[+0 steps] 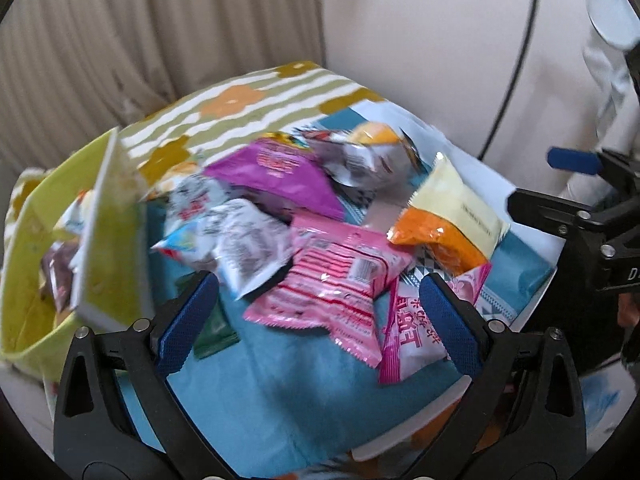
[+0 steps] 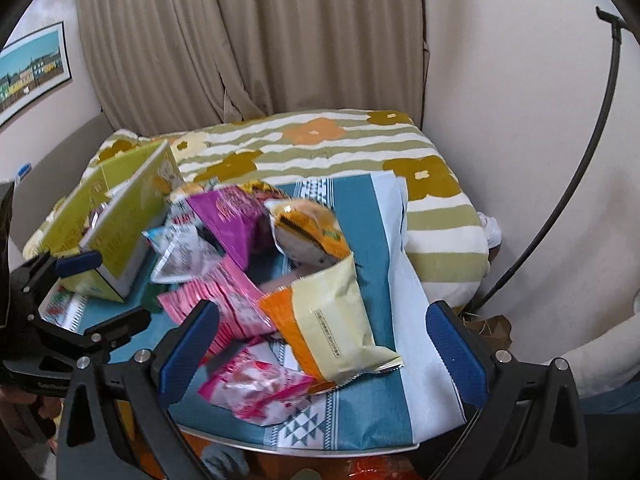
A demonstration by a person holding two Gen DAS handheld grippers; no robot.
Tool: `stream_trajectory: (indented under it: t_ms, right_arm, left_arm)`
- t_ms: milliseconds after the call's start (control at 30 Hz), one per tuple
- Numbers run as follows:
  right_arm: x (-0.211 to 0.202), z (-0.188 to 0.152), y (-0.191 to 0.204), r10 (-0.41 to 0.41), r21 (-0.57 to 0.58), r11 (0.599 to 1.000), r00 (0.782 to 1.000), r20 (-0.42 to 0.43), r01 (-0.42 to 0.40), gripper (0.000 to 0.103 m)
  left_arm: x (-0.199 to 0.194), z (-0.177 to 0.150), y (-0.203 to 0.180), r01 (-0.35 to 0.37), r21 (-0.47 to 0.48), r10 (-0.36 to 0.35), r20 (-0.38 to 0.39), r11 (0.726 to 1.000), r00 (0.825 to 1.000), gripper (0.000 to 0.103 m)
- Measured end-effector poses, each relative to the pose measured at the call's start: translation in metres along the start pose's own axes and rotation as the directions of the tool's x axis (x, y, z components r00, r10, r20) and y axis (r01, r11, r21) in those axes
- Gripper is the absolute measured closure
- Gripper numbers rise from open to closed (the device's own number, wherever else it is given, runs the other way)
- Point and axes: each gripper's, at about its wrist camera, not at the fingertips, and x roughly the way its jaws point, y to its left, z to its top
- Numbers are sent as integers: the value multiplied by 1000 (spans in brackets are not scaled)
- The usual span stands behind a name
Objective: Organize snacks
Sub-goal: 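Move both tools back over the snack pile, then grasp the pink striped bag with the left gripper while the right gripper grasps the orange-and-cream bag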
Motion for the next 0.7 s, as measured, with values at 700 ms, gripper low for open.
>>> stream_trajectory:
  t_ms: [700]
  right_arm:
    - [84,-20,-6,3,-116,993,994,-106,-16,2]
  left_arm:
    - [89,-2,-10,57,133,-34,-165,990,986,22]
